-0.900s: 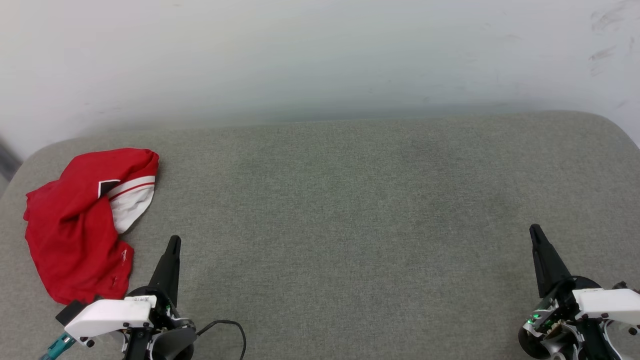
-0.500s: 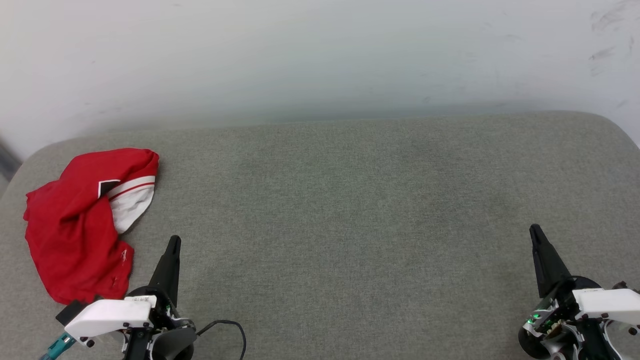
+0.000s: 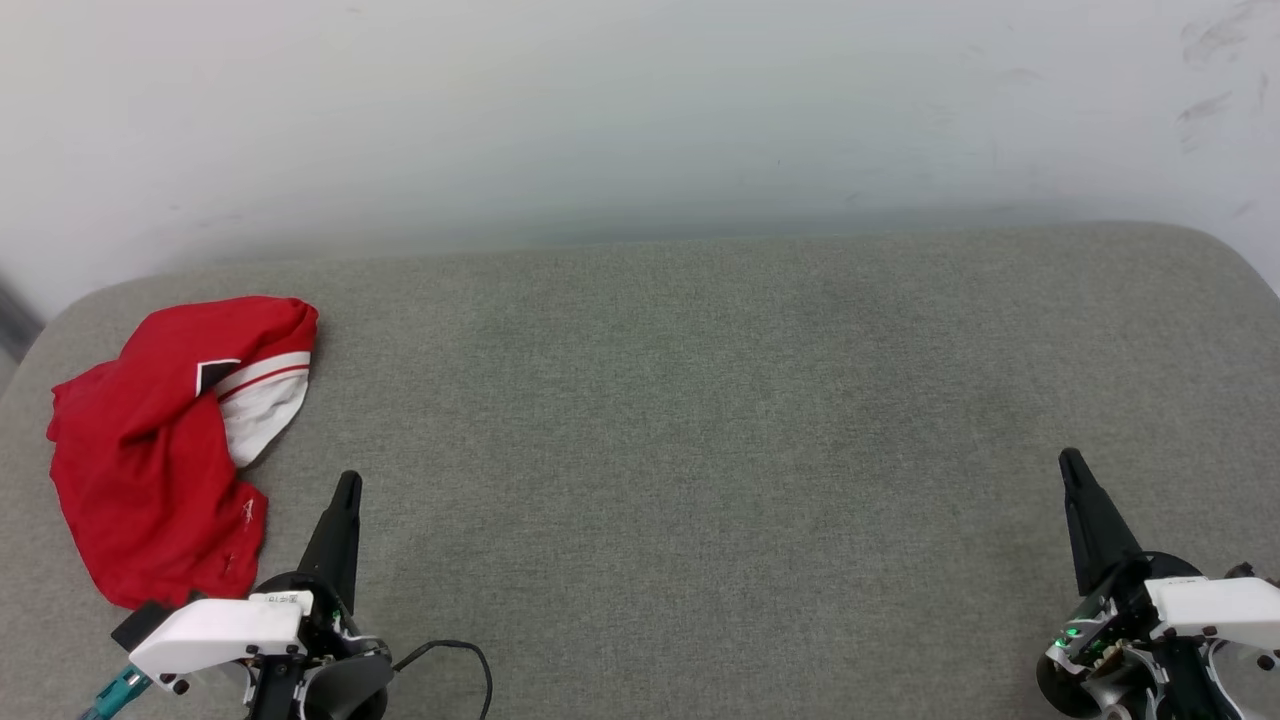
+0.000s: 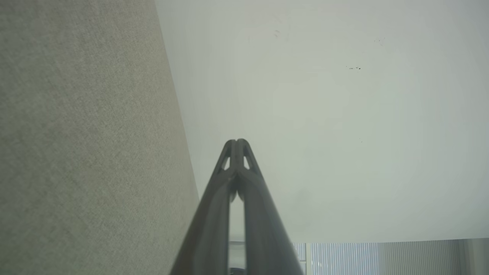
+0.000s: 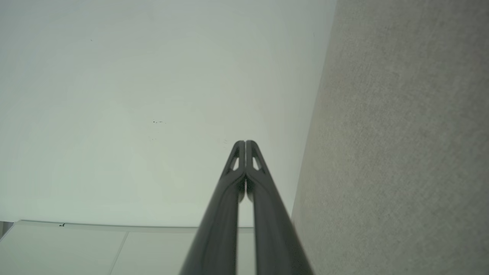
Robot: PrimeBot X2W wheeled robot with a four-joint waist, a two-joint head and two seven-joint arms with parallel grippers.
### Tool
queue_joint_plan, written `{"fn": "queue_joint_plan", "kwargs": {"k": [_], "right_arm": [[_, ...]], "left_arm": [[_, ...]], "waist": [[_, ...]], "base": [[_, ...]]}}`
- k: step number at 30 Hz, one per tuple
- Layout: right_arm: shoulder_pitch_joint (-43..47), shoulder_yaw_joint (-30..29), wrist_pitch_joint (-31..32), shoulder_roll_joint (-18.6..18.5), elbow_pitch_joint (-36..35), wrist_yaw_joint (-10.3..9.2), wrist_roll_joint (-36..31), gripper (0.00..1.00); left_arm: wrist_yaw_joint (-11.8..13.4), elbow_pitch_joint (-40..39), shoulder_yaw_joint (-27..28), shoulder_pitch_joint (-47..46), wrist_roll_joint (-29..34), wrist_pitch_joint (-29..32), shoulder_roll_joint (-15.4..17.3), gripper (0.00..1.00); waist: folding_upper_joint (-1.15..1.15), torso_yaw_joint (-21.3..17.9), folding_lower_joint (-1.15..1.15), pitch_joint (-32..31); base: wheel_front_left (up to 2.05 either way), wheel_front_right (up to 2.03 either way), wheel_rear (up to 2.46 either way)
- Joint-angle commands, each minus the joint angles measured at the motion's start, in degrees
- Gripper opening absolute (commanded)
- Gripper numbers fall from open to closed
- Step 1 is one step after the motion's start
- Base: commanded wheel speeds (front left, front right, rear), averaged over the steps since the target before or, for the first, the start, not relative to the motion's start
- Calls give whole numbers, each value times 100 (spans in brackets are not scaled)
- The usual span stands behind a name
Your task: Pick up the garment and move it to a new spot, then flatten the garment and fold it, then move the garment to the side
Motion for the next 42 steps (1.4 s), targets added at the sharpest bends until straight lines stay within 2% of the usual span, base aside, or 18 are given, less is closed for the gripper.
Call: {"fn": "queue_joint_plan", "kwargs": {"k": [1, 6, 12, 21, 31, 37, 42], "right_arm": [[0, 0, 0, 0, 0, 0, 0, 100], [193, 18, -14, 2, 197, -1, -9, 100], [246, 99, -194, 3, 103, -1, -176, 100], [276, 141, -414, 3, 99, -1, -675, 100], [276, 90, -664, 4, -199, -1, -1975, 100], [249, 29, -801, 4, -560, -1, -3067, 100], [241, 114, -910, 4, -876, -1, -3862, 100]], "left_arm": [[0, 0, 0, 0, 0, 0, 0, 100], [8, 196, -24, 190, 7, -16, -27, 100], [6, 59, -88, 251, 111, -196, -25, 100], [4, -40, -96, 347, 328, -415, -21, 100], [2, -114, 326, 361, 1165, -664, -17, 100], [0, -155, 505, 342, 1648, -801, -15, 100], [0, -437, 768, 303, 2289, -907, -13, 100]], "waist": [[0, 0, 0, 0], [0, 0, 0, 3], [0, -4, 0, 8], [0, -6, 0, 13], [0, -2, 0, 25], [0, 0, 0, 32], [0, 3, 0, 49]], "base": [[0, 0, 0], [0, 0, 0], [0, 0, 0], [0, 0, 0], [0, 0, 0], [0, 0, 0], [0, 0, 0]]}}
